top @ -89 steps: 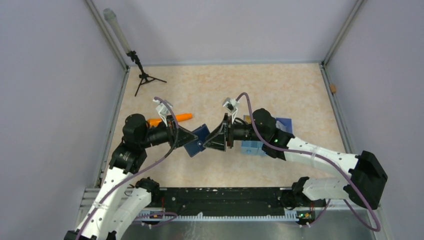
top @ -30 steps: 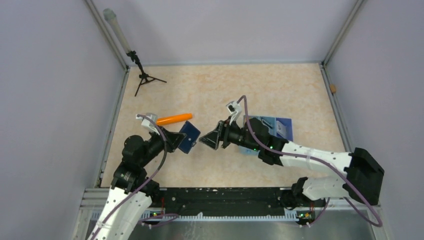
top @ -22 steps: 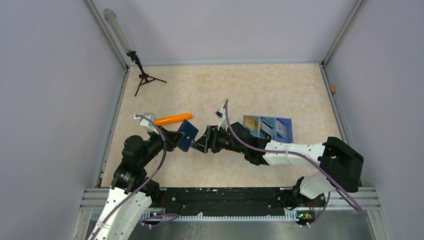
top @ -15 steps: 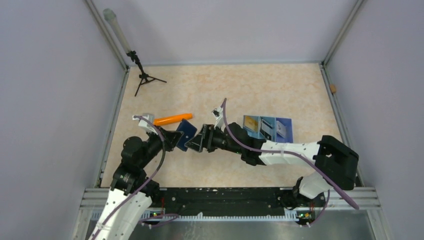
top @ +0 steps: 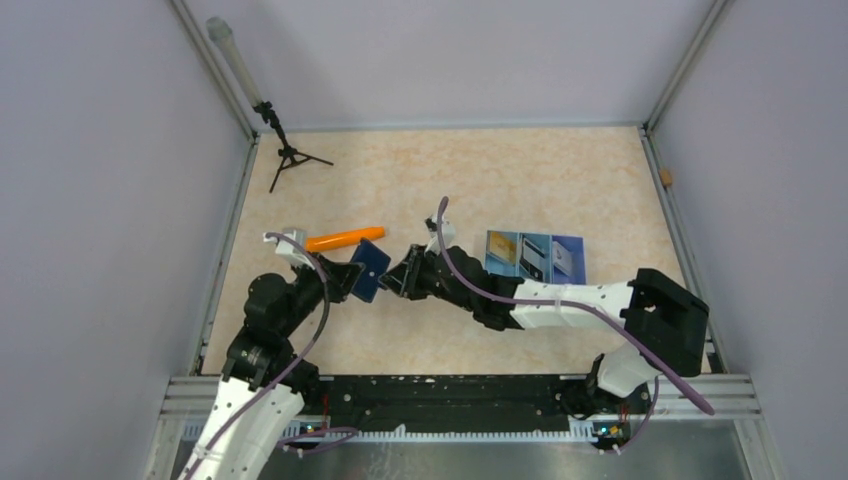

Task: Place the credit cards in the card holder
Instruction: Open the card holder at the center of the board.

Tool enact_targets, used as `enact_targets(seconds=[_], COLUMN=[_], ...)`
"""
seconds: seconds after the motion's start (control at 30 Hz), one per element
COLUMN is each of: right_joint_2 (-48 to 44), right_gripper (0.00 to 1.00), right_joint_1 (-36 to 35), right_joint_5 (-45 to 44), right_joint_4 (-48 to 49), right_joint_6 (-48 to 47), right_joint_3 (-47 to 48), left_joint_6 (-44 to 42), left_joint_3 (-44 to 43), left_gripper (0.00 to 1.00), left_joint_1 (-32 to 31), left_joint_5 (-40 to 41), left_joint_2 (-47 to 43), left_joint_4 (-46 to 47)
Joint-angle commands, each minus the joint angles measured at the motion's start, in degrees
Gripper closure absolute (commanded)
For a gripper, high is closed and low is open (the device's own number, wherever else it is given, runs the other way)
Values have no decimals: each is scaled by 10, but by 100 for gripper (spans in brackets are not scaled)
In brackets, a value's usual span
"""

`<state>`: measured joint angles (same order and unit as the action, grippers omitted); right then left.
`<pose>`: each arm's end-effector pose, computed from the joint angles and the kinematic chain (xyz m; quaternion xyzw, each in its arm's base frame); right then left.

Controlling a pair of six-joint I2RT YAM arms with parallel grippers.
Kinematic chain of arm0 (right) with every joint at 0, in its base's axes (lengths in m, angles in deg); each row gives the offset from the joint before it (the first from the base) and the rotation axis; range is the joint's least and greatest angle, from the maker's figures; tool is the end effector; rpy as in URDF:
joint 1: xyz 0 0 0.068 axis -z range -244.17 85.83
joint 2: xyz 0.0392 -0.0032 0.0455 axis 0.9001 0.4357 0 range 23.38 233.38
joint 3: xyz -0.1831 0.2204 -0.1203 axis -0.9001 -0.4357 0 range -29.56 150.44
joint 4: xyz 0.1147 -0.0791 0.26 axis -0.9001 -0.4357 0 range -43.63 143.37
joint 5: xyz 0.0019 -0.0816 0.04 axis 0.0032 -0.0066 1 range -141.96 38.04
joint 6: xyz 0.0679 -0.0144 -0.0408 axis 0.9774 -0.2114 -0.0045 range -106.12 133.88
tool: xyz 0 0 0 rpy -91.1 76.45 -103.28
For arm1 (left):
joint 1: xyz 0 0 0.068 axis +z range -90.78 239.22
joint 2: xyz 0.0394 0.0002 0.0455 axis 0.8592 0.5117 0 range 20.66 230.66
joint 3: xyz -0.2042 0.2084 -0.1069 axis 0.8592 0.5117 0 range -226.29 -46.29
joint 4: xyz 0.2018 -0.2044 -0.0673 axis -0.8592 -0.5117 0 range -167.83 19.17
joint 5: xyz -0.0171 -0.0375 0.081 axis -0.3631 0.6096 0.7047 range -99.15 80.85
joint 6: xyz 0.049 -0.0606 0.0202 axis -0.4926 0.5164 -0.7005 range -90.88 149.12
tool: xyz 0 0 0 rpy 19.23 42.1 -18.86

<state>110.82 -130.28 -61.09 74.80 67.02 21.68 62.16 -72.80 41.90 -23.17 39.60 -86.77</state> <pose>0.1745 0.3669 0.2627 -0.0409 0.7900 0.4931 0.3620 0.1321 -0.0588 0.2876 -0.0237 0.7550 -0.3596 0.5478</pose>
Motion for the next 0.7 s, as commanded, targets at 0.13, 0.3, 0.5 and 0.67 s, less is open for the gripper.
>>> enact_targets(seconds=[0.13, 0.3, 0.5, 0.67], right_joint_2=[-38, -31, 27, 47], right_gripper=[100, 100, 100, 100], right_joint_1=[-7, -7, -7, -7], right_joint_5=[-51, -23, 10, 29], right_joint_4=[-10, 1, -13, 1], right_joint_6=[-23, -43, -75, -87], right_joint_3=[-41, -72, -72, -79], left_joint_6=[64, 117, 153, 142], left_joint_3=[30, 81, 171, 191], left_gripper=[91, 49, 32, 26], left_joint_1=[0, 0, 0, 0], left_joint_5=[52, 25, -25, -53], left_joint_2=[41, 80, 110, 133], left_joint_4=[-25, -22, 62, 99])
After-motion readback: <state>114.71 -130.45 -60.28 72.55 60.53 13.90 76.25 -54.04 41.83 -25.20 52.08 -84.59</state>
